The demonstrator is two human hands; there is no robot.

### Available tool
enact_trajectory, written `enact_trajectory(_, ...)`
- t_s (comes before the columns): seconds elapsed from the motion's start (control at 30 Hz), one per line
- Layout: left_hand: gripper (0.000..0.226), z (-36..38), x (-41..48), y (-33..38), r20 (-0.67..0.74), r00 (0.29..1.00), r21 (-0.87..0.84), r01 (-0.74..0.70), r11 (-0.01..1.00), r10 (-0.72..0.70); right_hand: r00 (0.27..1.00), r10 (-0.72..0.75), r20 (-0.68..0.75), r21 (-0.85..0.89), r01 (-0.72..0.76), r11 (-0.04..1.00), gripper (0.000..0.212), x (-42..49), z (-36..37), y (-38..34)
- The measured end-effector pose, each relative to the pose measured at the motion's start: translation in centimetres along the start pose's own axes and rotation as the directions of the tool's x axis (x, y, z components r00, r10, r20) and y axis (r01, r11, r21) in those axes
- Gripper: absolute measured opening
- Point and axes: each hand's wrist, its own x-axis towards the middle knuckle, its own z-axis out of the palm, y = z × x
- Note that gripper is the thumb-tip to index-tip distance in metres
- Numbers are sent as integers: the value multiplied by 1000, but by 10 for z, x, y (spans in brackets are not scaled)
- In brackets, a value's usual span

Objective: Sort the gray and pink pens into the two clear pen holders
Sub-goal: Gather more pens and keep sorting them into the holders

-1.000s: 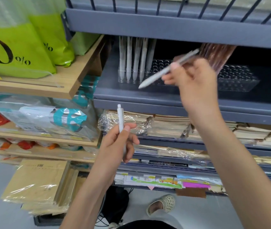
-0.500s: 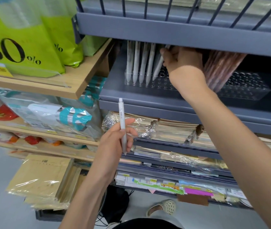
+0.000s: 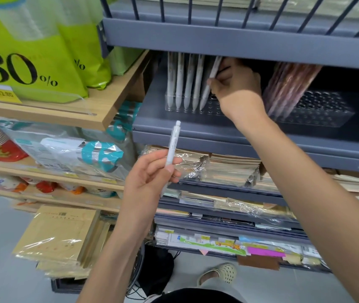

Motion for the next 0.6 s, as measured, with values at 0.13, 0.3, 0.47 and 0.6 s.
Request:
enact_trajectory(0.13,23,1,-4,-1,3,1000,5,10,1000,-10,999,-27,39,-30,29,999,22,2,1,-3)
enact_trajectory(0.3,22,-1,-8,1,-42,999,-29,23,999,-24,998,-46,46,-9,46,999,17,4,4,-7)
enact_trajectory(0.47,23,-3,-11,5,-68,997,-36,27,999,-29,999,32,31,114,-36,993,9,5,6,-3)
enact_trajectory(0.6,23,-5,-13,5,-72,996,-42,43,998,-46,999,38,31,129,-42,991,9,5,10,0)
